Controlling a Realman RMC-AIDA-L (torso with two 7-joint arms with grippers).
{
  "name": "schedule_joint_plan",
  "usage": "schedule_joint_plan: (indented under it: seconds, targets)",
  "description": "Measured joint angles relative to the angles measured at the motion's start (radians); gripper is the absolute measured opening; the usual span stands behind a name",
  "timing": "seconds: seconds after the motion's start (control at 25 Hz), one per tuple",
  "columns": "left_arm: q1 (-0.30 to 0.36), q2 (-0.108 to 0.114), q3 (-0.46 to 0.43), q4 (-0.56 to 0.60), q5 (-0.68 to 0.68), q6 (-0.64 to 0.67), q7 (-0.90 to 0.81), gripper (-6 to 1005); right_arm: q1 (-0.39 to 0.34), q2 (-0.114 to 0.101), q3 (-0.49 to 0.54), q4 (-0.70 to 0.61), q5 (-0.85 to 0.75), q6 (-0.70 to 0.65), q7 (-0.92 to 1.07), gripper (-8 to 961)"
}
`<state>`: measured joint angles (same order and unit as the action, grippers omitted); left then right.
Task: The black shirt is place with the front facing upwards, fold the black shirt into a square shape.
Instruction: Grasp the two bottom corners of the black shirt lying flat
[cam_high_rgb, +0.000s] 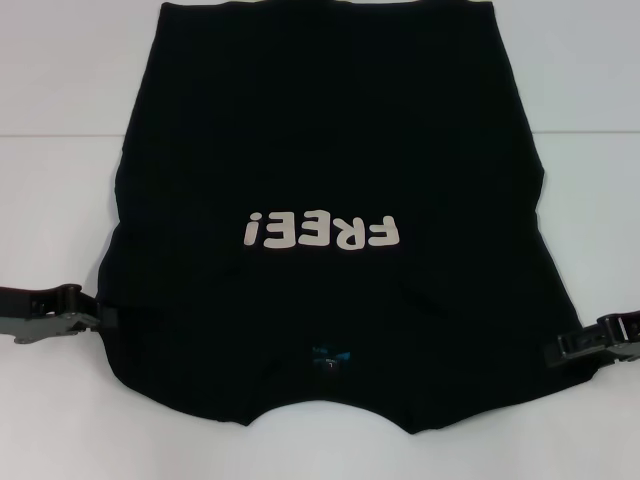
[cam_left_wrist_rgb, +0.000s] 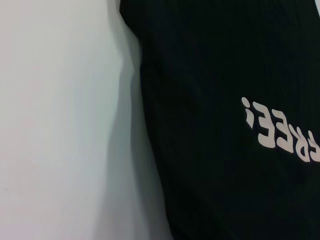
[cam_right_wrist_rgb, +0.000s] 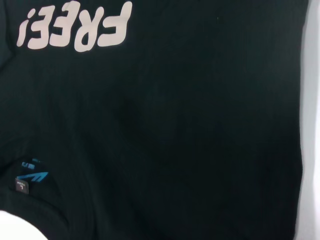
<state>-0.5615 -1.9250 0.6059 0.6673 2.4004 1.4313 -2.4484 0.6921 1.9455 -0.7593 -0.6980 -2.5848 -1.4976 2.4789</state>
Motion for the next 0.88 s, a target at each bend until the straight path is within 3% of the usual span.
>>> schedule_joint_plan:
  seconds: [0.24,0.48,0.72,0.88]
  targets:
    - [0.000,0.000,0.000,0.000,-0.001,0.000,0.000,48,0.002,0.000,-0.002,0.004,0.000,0.002,0.000,902]
    - [0.000,0.000,0.000,0.000,-0.001,0.000,0.000,49,0.003,-0.001,-0.067,0.010,-0.001,0.045,0.024,879]
    - [-0.001,0.002,0.000,0.000,-0.003,0.000,0.000,49,0.003,0.000,-0.090,0.010,-0.003,0.056,0.034,709]
    - [-0.002,0.002,0.000,0.000,-0.011,0.000,0.000,48,0.005,-0.001,-0.093,0.010,-0.003,0.056,0.036,509]
